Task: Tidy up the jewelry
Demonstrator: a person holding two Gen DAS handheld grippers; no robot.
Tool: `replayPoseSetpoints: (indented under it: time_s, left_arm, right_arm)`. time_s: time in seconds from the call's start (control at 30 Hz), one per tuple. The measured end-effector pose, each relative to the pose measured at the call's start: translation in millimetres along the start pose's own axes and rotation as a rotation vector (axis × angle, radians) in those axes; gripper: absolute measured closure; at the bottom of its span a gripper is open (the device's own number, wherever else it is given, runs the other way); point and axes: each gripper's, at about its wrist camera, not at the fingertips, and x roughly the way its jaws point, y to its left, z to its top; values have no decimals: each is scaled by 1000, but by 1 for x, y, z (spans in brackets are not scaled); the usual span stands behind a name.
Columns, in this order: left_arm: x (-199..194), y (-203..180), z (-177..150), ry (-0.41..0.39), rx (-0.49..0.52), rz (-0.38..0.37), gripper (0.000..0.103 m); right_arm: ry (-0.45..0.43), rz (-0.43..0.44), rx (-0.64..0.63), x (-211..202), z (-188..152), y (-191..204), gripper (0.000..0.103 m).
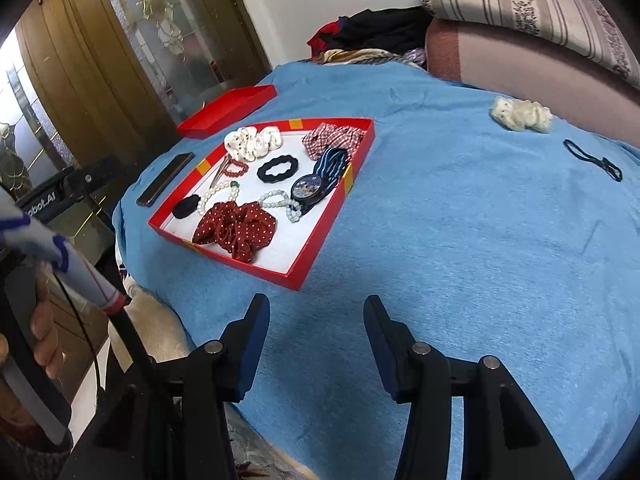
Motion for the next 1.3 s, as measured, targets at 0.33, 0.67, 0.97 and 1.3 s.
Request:
replayPoseSetpoints:
  time_s: [0.33, 0.67, 0.97, 1.3]
  left_arm:
    - [-29, -4, 1, -87, 8, 39, 2]
    - [-39, -4, -2, -93, 4, 9, 1]
    - [-48, -5, -4, -140, 3, 37, 0]
    - [-37, -3, -9, -50, -41, -75, 0]
  right_arm:
    - [-32, -18, -11, -15, -5, 3, 47]
    - [-49, -50, -15, -20, -7, 4, 44]
    - [-56, -76, -22, -18, -8, 4, 43]
    - [-62, -102, -29, -16, -9, 5, 42]
